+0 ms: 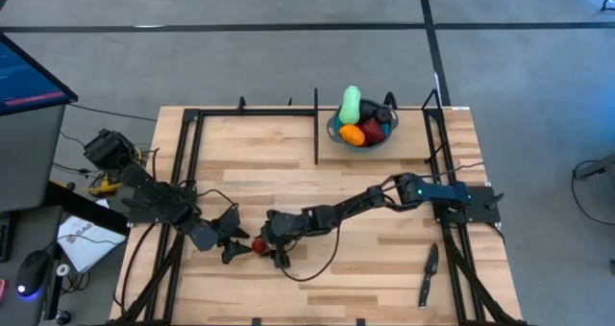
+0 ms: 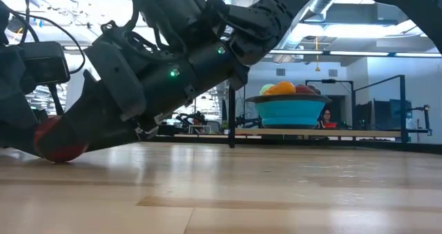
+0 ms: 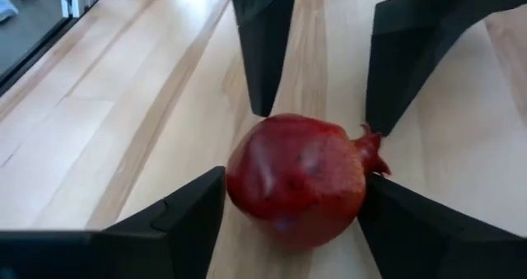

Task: Pick & Place Fruit
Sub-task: Put the red pomegranate into the blue strainer bowl on the shelf

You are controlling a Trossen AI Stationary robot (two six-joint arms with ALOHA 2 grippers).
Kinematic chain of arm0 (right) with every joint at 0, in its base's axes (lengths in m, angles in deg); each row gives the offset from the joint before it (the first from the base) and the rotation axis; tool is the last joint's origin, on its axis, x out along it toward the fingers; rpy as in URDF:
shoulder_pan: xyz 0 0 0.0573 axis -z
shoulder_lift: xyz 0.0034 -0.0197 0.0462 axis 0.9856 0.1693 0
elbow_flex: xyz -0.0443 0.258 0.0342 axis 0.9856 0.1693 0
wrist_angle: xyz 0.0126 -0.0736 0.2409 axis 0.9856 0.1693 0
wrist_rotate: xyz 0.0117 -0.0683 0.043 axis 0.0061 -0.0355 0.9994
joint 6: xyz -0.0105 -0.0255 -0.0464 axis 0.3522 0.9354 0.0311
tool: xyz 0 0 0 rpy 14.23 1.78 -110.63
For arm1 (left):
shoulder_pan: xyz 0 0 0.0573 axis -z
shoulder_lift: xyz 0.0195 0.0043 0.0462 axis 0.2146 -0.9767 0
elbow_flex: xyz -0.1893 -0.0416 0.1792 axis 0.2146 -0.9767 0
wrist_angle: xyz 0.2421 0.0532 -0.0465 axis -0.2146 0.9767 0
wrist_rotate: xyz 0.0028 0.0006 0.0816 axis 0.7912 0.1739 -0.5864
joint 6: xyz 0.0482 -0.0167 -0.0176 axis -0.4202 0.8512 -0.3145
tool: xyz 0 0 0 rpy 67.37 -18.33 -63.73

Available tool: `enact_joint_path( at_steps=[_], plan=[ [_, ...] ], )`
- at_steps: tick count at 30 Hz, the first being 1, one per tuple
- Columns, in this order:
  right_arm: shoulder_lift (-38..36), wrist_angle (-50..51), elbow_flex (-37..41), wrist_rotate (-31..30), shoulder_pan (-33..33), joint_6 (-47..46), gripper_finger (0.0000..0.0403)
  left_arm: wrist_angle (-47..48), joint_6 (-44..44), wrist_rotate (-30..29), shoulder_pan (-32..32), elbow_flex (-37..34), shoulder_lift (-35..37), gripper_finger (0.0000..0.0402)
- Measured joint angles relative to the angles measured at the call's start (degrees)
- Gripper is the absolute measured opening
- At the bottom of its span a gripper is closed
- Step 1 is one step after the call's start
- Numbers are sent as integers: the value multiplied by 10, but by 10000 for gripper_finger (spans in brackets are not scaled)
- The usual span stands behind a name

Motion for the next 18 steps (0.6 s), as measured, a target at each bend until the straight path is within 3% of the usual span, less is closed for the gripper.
enact_joint_path(
  at_steps=[5,9,12,18],
  plan=[
    [-5,13,0,-9,-8,-12,209,9,-14,4,0,-2,25,285],
    [-43,115,0,-41,-20,-11,188,7,-22,4,0,-2,38,285],
    [-95,257,1,-111,-36,5,195,6,-22,4,0,-2,38,285],
    [-249,589,19,-313,-78,7,211,3,-23,1,0,-2,38,285]
  ],
)
